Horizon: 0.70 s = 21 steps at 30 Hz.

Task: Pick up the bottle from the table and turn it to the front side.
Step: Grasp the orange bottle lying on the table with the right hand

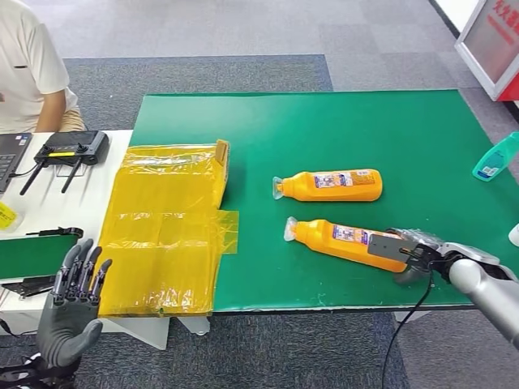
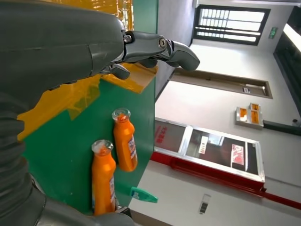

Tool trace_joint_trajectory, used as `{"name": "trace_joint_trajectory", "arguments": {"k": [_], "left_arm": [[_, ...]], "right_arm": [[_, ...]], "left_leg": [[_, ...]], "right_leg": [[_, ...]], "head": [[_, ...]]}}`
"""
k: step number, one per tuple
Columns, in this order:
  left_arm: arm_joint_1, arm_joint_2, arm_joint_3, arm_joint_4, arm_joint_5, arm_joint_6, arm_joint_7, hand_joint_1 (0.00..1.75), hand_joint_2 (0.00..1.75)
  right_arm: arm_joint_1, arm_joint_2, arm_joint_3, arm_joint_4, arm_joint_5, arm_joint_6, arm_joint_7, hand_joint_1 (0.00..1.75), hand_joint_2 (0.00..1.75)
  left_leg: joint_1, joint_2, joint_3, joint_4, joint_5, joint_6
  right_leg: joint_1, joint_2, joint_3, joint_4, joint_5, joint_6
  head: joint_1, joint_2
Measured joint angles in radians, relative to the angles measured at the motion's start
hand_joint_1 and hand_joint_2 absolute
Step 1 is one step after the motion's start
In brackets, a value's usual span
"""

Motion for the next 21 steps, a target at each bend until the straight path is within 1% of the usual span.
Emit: {"name": "trace_joint_trajectory", "arguments": {"k": [3,7,9,21], "left_arm": [[0.0,-0.002,0.0,0.003,0.0,-0.001,0.004,0.0,1.75],[-0.001,-0.002,-0.001,0.01,0.004,-0.007,0.005,0.0,1.75],[-0.001,-0.002,-0.001,0.015,0.008,-0.007,0.005,0.0,1.75],[-0.005,-0.002,-0.01,0.042,-0.007,0.01,0.01,0.0,1.75]], "right_arm": [[-0.003,0.003,0.003,0.004,-0.024,0.012,-0.01,0.0,1.75],[-0.005,0.005,0.005,-0.003,-0.144,0.073,-0.042,0.0,1.75],[-0.007,0.005,0.008,-0.012,-0.173,0.086,-0.04,0.0,1.75],[-0.031,0.011,0.044,-0.016,-0.202,0.058,-0.026,0.0,1.75]], "left_leg": [[0.0,0.0,0.0,0.0,0.0,0.0],[0.0,0.0,0.0,0.0,0.0,0.0],[0.0,0.0,0.0,0.0,0.0,0.0],[0.0,0.0,0.0,0.0,0.0,0.0]], "right_leg": [[0.0,0.0,0.0,0.0,0.0,0.0],[0.0,0.0,0.0,0.0,0.0,0.0],[0.0,0.0,0.0,0.0,0.0,0.0],[0.0,0.0,0.0,0.0,0.0,0.0]], "head": [[0.0,0.0],[0.0,0.0],[0.0,0.0],[0.0,0.0]]}}
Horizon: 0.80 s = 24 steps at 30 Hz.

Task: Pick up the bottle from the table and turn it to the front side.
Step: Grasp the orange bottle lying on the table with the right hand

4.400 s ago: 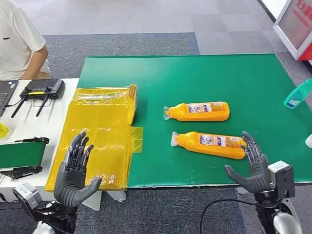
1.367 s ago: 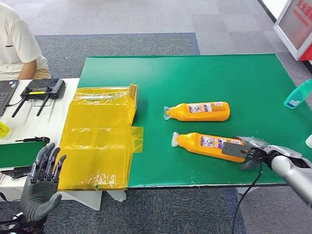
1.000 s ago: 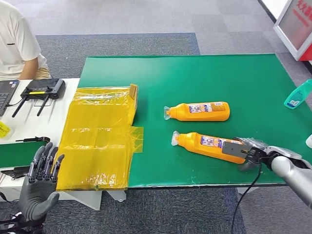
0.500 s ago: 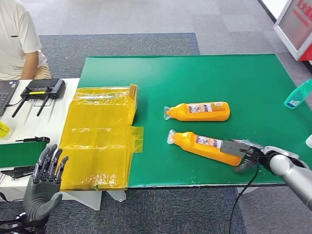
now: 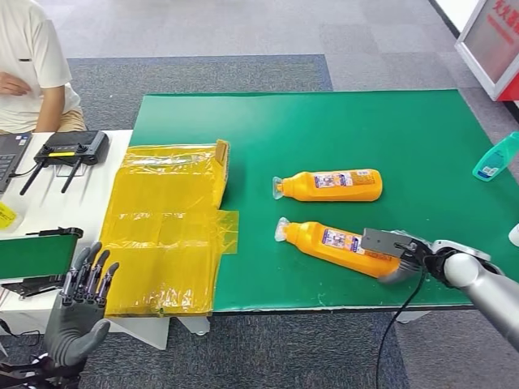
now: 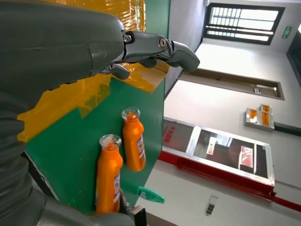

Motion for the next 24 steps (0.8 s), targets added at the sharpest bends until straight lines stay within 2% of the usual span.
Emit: {"name": "trace_joint_trajectory", "arguments": {"k": [15,17,18,21,22,24], "left_arm": [[-0.003,0.0,-0.011,0.006,0.016,0.017,0.011,0.0,1.75],[-0.005,0.0,-0.013,0.007,0.019,0.018,0.013,0.0,1.75],[-0.005,0.0,-0.014,0.007,0.02,0.019,0.013,0.0,1.75],[-0.008,0.0,-0.019,0.01,0.021,0.022,0.013,0.0,1.75],[-0.008,0.0,-0.02,0.011,0.021,0.022,0.013,0.0,1.75],[-0.008,0.0,-0.022,0.012,0.021,0.022,0.013,0.0,1.75]], "right_arm": [[-0.012,0.018,0.042,0.011,-0.032,-0.01,0.009,0.03,1.75],[-0.014,0.023,0.045,0.012,-0.035,-0.01,0.01,0.22,1.75],[-0.015,0.026,0.047,0.012,-0.036,-0.011,0.011,0.47,1.75],[-0.02,0.033,0.05,0.014,-0.043,-0.015,0.013,1.37,1.75],[-0.022,0.035,0.05,0.015,-0.045,-0.018,0.014,1.51,1.75],[-0.025,0.038,0.05,0.016,-0.05,-0.026,0.014,1.59,1.75]], "left_leg": [[0.0,0.0,0.0,0.0,0.0,0.0],[0.0,0.0,0.0,0.0,0.0,0.0],[0.0,0.0,0.0,0.0,0.0,0.0],[0.0,0.0,0.0,0.0,0.0,0.0],[0.0,0.0,0.0,0.0,0.0,0.0],[0.0,0.0,0.0,0.0,0.0,0.0]], "right_leg": [[0.0,0.0,0.0,0.0,0.0,0.0],[0.0,0.0,0.0,0.0,0.0,0.0],[0.0,0.0,0.0,0.0,0.0,0.0],[0.0,0.0,0.0,0.0,0.0,0.0],[0.0,0.0,0.0,0.0,0.0,0.0],[0.0,0.0,0.0,0.0,0.0,0.0]], "head": [[0.0,0.0],[0.0,0.0],[0.0,0.0],[0.0,0.0],[0.0,0.0],[0.0,0.0]]}}
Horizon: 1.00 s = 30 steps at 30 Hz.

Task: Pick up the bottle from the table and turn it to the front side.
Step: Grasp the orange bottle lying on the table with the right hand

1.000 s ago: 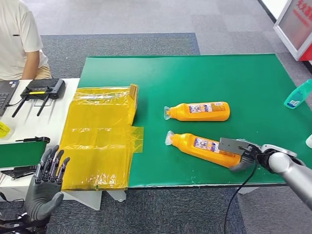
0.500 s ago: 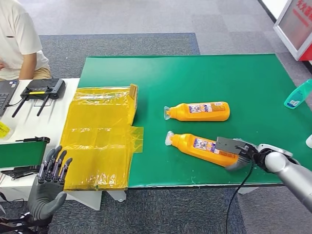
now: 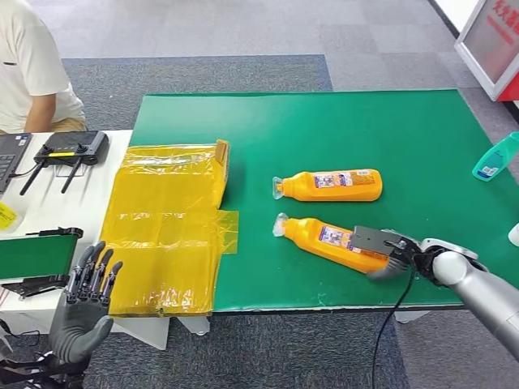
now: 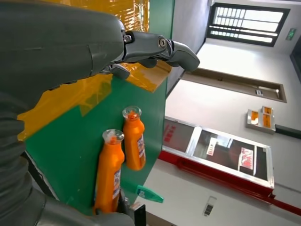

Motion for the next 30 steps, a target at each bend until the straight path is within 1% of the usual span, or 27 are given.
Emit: {"name": "trace_joint_trajectory", "arguments": {"k": [4,10,21,24,26,30], "left_arm": [[0.001,0.0,0.0,0.003,-0.001,0.006,0.004,0.0,1.75],[0.005,0.0,0.001,0.008,-0.001,0.003,0.01,0.0,1.75],[0.009,-0.005,0.002,0.009,-0.006,-0.001,0.012,0.0,1.75],[0.012,-0.012,0.002,0.009,-0.015,-0.002,0.013,0.0,1.75],[0.016,-0.019,0.002,0.007,-0.022,0.003,0.013,0.0,1.75],[0.03,-0.044,0.002,-0.016,-0.027,0.009,0.022,0.0,1.75]], "right_arm": [[0.008,0.005,-0.004,0.0,-0.01,-0.025,-0.005,1.75,1.75],[0.048,0.018,-0.035,-0.002,-0.013,-0.073,-0.023,1.75,1.75],[0.121,0.047,-0.122,-0.029,0.011,-0.109,-0.059,1.75,1.75],[0.18,0.078,-0.18,-0.061,0.023,-0.131,-0.102,1.75,1.75],[0.237,0.114,-0.233,-0.097,0.047,-0.156,-0.125,1.75,1.75],[0.364,0.192,-0.326,-0.2,0.117,-0.214,-0.13,1.75,1.75]], "left_leg": [[0.0,0.0,0.0,0.0,0.0,0.0],[0.0,0.0,0.0,0.0,0.0,0.0],[0.0,0.0,0.001,0.0,0.0,0.0],[0.0,0.0,0.001,0.0,0.0,0.0],[0.001,0.0,0.0,0.0,0.0,0.0],[0.001,-0.001,0.0,0.0,-0.001,-0.001]], "right_leg": [[0.0,0.0,0.0,0.0,0.0,0.0],[0.0,0.0,0.0,0.0,0.0,0.0],[0.0,0.0,0.001,0.0,0.0,0.0],[0.0,0.0,0.001,0.0,0.0,0.0],[0.001,0.0,0.001,0.0,0.0,0.0],[0.001,-0.001,0.0,0.0,-0.002,-0.001]], "head": [[0.0,0.0],[0.0,0.0],[0.0,0.0],[0.0,0.0],[0.0,0.0],[0.0,0.0]]}}
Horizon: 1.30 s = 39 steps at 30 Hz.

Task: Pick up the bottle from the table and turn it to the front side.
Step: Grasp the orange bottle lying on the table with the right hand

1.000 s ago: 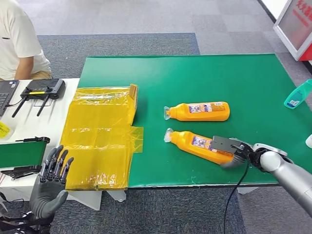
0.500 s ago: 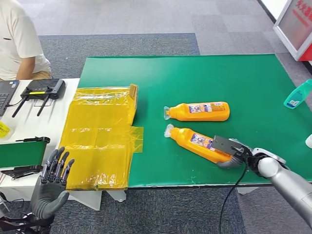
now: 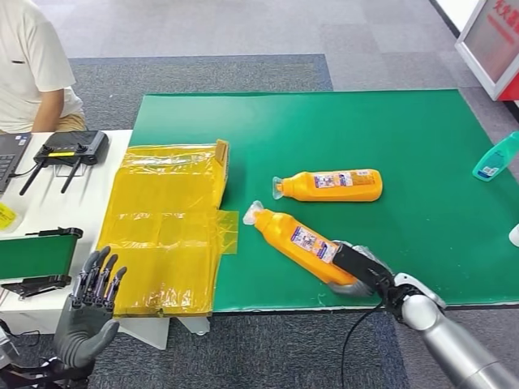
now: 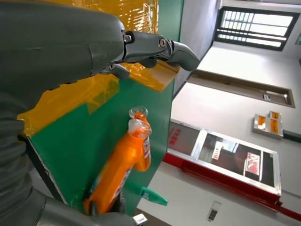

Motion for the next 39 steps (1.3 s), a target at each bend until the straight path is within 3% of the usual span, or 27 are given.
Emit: {"name": "trace_joint_trajectory", "arguments": {"k": [8,14,20,24,30,39], "left_arm": [[0.015,-0.035,-0.01,-0.041,-0.033,0.017,0.014,0.0,1.75],[0.006,-0.053,-0.063,-0.086,-0.119,0.154,0.032,0.0,1.75],[-0.01,-0.07,-0.076,-0.109,-0.065,0.138,0.059,0.0,1.75],[-0.015,-0.078,-0.078,-0.109,-0.062,0.131,0.072,0.0,1.75],[-0.043,-0.075,-0.088,-0.109,-0.085,0.14,0.079,0.0,1.75],[-0.068,-0.042,-0.106,-0.105,-0.092,0.169,0.1,0.0,1.75]], "right_arm": [[0.195,0.066,-0.133,-0.181,0.034,-0.006,-0.058,1.75,1.75],[0.298,0.172,-0.227,-0.338,0.047,0.037,-0.168,1.75,1.75],[0.262,0.317,-0.208,-0.383,0.071,0.054,-0.152,1.75,1.75],[0.242,0.373,-0.186,-0.383,0.057,0.054,-0.15,1.75,1.75],[0.24,0.419,-0.159,-0.383,0.042,0.058,-0.171,1.75,1.75],[0.234,0.434,-0.121,-0.38,0.046,0.069,-0.188,1.75,1.75]], "left_leg": [[-0.001,-0.001,-0.001,0.0,-0.002,0.001],[0.0,0.0,-0.001,0.0,-0.001,0.0],[0.001,0.001,0.0,0.0,0.0,-0.002],[0.001,0.001,0.0,0.0,0.0,-0.002],[0.001,0.0,0.0,0.0,0.0,-0.002],[0.001,0.0,0.0,0.0,0.0,-0.002]], "right_leg": [[-0.001,-0.001,0.0,0.0,-0.001,0.001],[0.0,0.0,-0.001,0.0,-0.001,0.0],[0.001,0.001,-0.001,0.0,0.0,-0.002],[0.001,0.0,-0.001,0.0,0.0,-0.001],[0.001,0.0,-0.001,0.0,0.0,-0.001],[0.001,0.001,-0.001,0.0,0.0,-0.002]], "head": [[0.0,0.0],[0.0,0.0],[0.0,0.0],[0.0,0.0],[0.0,0.0],[0.0,0.0]]}}
